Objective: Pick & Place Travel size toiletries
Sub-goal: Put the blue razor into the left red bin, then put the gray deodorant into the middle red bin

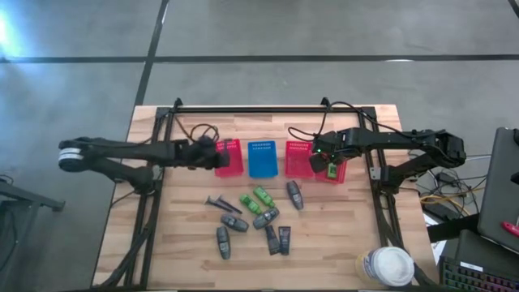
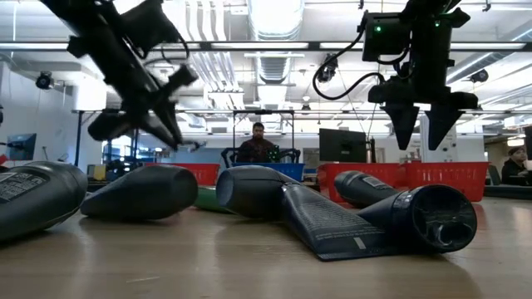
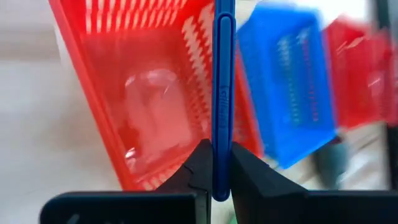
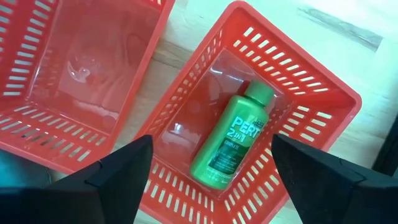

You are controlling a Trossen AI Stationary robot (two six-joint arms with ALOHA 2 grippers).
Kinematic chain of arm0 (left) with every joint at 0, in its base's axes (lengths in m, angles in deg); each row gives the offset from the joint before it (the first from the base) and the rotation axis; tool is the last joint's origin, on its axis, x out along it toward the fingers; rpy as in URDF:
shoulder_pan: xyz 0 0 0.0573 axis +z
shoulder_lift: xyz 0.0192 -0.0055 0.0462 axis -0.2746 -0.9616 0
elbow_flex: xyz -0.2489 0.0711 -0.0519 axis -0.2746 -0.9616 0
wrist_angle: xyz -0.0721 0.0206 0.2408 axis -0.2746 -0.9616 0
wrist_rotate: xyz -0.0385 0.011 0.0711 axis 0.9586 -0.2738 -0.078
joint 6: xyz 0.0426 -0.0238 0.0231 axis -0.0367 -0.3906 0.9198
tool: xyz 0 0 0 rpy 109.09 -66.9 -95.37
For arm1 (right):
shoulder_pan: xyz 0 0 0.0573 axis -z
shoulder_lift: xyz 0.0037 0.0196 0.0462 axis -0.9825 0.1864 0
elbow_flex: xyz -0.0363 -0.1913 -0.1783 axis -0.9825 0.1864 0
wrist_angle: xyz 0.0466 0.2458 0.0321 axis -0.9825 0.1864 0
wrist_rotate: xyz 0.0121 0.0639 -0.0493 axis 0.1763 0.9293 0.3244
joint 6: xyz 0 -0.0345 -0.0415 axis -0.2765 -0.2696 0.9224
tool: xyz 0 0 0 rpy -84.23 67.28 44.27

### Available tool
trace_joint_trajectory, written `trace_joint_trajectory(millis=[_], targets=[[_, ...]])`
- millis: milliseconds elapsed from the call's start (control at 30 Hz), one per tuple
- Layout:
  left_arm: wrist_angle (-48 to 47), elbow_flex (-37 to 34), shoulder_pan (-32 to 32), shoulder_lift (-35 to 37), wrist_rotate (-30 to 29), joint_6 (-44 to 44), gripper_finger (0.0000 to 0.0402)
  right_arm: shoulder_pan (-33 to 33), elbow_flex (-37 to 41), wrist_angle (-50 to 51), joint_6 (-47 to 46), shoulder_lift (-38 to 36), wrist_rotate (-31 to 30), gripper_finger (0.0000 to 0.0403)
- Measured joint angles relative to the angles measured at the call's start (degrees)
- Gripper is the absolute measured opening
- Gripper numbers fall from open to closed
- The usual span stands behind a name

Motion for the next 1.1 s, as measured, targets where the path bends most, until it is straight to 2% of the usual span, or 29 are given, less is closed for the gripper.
trace_joint_trajectory(millis=[133,267,400,500,767,967,1100], targets=[[0.0,-0.03,0.0,-4.79,0.5,0.0,0.0048,0.0,0.0,0.06,1.01,0.0,0.68,0.0341],[0.06,0.23,0.35,-6.98,0.45,0.24,0.0107,-0.09,0.0,0.0,3.89,0.0,6.42,0.0353],[0.45,0.77,0.35,-6.36,0.49,2.11,0.016,-0.86,0.0,-0.5,5.34,0.02,12.7,0.0358],[0.45,1.57,0.35,-4.12,0.61,7.86,0.0184,-2.28,0.0,-3.25,4.45,0.07,15.48,0.0358],[0.13,3.08,0.02,5.54,2.15,38.18,0.0194,-7.97,-1.23,-11.03,-5.97,0.65,15.6,0.0341],[-5.61,2.99,0.04,12.85,3.04,47.5,0.0194,-13.23,-3.84,-16.75,-13.18,7.39,15.47,0.0342],[-10.08,2.99,0.04,17.2,3.98,51.43,0.0195,-16.19,-8.81,-16.25,-14.74,14.65,12.38,0.0355]])
